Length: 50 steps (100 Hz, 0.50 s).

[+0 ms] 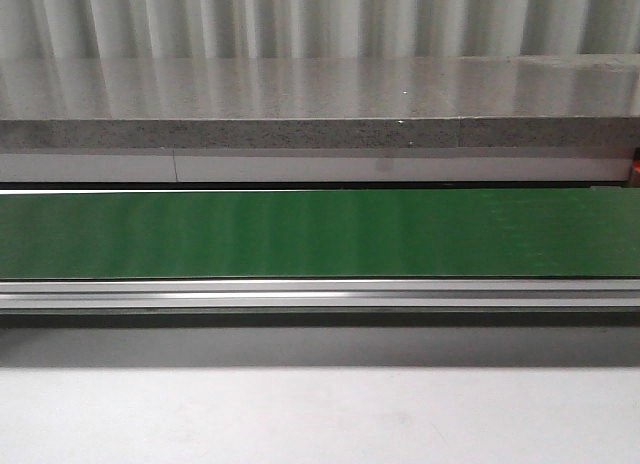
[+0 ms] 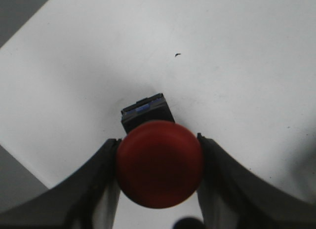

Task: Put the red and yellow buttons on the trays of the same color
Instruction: 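Grasp a red button with the left gripper and set it on the belt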

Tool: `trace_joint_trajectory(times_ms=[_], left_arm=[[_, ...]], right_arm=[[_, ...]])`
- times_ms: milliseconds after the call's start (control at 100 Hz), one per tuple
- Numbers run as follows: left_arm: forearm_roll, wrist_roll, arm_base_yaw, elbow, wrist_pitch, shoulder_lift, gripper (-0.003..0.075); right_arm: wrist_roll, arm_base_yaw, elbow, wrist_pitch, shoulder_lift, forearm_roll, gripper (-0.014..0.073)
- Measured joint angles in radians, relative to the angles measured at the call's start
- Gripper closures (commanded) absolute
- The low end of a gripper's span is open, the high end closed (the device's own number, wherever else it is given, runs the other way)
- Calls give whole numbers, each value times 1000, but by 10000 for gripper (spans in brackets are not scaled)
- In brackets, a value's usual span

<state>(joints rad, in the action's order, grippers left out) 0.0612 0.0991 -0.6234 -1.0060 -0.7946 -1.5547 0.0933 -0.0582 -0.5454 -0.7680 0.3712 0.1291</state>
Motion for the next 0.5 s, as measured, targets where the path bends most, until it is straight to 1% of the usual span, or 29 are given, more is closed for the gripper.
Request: trace_joint_trajectory(times_ms=[230,500], left_arm=[[0,-11,87,-12,-12,97,545],[0,-14,227,-134,-87,102,545]], right_arm=[[0,0,0,0,0,0,660],[0,0,0,0,0,0,660]])
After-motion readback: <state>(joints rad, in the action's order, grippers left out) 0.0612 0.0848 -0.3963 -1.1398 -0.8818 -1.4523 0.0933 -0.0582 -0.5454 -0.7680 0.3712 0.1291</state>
